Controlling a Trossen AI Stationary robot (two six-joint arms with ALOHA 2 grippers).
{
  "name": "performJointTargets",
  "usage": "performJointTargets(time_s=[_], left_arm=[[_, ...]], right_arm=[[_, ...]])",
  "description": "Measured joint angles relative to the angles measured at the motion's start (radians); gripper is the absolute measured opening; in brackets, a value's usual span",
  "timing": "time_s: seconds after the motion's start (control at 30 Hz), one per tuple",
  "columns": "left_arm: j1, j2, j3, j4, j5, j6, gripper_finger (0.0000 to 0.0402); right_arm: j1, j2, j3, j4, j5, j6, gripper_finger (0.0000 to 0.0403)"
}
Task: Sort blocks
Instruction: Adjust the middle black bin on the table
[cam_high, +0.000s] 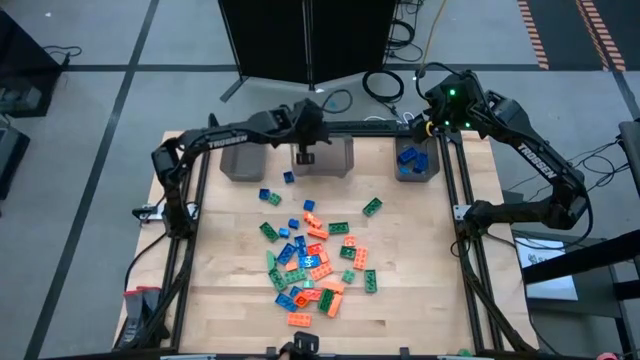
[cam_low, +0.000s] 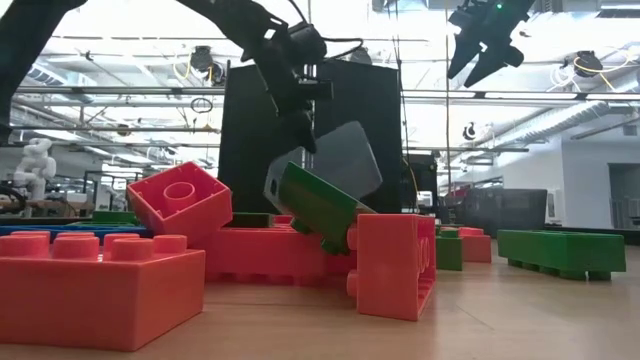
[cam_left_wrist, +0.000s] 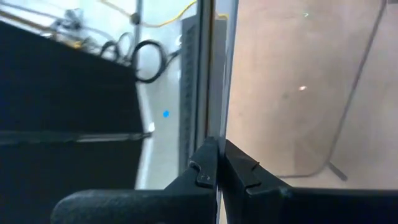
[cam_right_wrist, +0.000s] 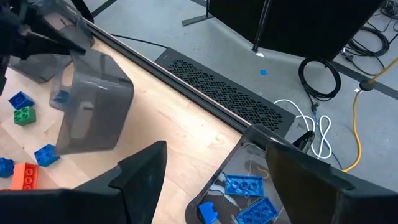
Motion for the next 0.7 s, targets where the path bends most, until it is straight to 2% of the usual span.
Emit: performJointTargets(time_s=[0.3,0.7], left_arm=[[0.036,0.021,0.0,-0.148,0.072,0.122,0.0],[0.059,0.064,0.001,-0.114,0.06,0.19,0.0]], right_arm=[[0.0,0.0,0.0,0.0,0.0,-0.003,0.0269],[0.0,0.0,0.0,0.0,0.0,-0.004,0.0269]])
